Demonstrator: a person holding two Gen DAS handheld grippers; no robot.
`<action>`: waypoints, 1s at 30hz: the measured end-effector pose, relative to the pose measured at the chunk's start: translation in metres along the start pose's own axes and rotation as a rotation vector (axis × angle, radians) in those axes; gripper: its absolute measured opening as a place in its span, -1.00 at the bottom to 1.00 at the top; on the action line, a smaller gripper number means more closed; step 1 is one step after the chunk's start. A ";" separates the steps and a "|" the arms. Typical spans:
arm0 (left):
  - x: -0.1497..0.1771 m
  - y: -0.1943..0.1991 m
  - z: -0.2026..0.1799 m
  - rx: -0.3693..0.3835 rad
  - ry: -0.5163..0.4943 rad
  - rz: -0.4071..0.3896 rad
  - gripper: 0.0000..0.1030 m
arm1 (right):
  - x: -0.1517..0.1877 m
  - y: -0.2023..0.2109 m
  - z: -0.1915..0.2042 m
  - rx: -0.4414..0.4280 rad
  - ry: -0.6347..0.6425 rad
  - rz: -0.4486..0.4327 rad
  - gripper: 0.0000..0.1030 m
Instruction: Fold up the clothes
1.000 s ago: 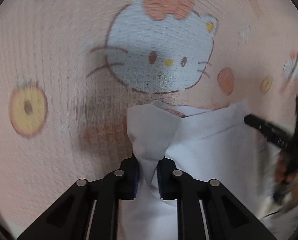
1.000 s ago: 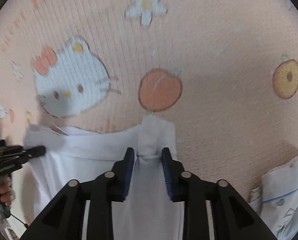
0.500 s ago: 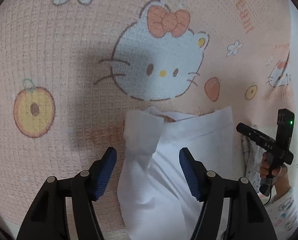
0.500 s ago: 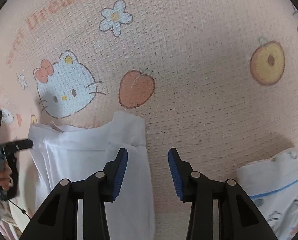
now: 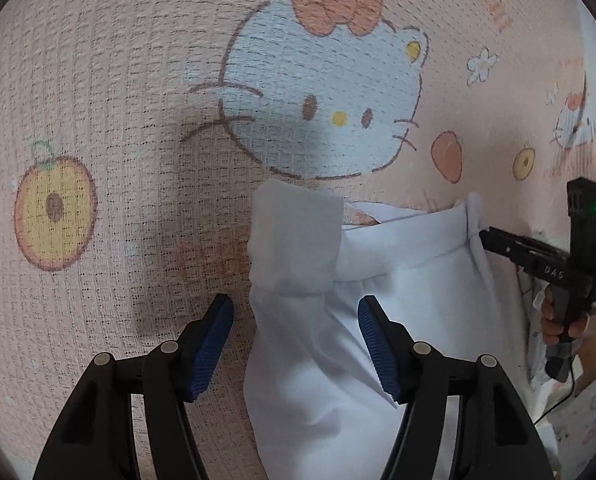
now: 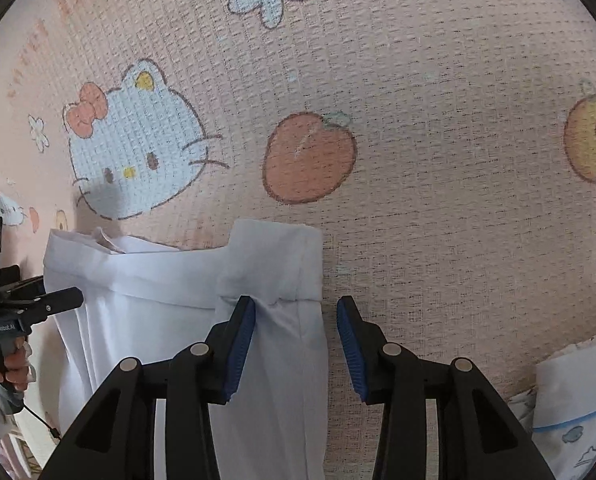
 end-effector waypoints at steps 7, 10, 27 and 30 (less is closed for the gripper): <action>-0.003 -0.010 -0.006 -0.059 -0.015 0.002 0.21 | -0.003 -0.007 0.009 0.075 0.033 -0.005 -0.17; -0.007 -0.020 -0.014 -0.099 -0.021 -0.005 0.19 | -0.007 -0.009 0.015 0.105 0.027 -0.012 -0.19; -0.017 -0.008 -0.003 -0.102 0.011 -0.014 -0.65 | -0.007 -0.004 -0.007 0.473 0.096 -0.016 -0.85; -0.029 -0.013 -0.007 -0.153 -0.006 -0.014 -0.65 | -0.014 -0.005 -0.015 0.513 0.083 -0.019 -0.85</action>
Point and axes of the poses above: each gripper's, at about its wrist camera, not at the fingertips, and y roughly against the way its jaws point, z to its left, x to its underside, the point moved 8 cm from there along -y, roughly the way its jaws point, and after that the axes turned 10 degrees about z, right-handed, at the moved point
